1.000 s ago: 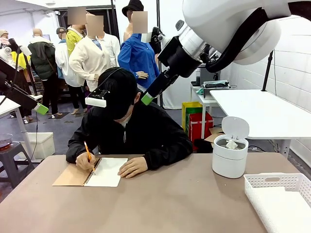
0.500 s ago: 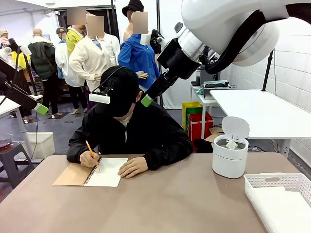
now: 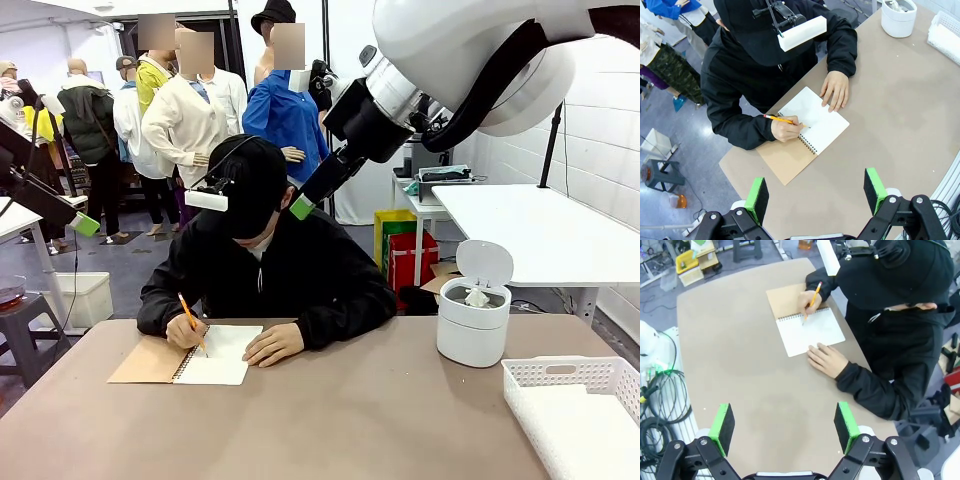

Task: Sort the paper based on its condition.
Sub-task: If a person hands you a paper, place it in the Organizing basket , and if it's crumpled, put it in the Trash can.

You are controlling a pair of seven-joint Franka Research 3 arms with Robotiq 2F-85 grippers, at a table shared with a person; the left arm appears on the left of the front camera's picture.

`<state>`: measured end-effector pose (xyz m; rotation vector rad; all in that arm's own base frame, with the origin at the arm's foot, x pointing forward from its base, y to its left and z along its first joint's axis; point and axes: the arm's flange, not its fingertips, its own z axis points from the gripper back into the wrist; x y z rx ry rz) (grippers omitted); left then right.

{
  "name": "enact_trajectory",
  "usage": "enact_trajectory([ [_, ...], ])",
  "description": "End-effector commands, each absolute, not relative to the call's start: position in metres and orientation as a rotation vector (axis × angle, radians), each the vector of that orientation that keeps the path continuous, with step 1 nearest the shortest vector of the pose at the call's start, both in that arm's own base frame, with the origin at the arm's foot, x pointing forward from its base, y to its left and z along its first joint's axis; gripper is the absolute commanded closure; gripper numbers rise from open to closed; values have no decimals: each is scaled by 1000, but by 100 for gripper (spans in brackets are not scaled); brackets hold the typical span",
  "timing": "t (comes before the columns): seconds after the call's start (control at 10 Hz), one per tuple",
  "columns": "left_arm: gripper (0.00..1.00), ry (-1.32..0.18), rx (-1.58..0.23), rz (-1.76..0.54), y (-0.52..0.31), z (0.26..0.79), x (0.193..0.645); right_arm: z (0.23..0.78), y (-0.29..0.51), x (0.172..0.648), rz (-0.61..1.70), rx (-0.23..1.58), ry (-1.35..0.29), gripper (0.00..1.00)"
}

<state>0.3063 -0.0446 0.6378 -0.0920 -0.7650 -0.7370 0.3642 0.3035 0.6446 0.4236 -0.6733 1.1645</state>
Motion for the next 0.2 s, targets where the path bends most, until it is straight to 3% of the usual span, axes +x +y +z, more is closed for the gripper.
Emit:
enact_trajectory([
  [0.0,0,-764,-93,-735,-44,638,306,645,303,364,1166,423,-674,0],
  [0.1,0,-764,-93,-735,-44,638,306,645,303,364,1166,423,-674,0],
])
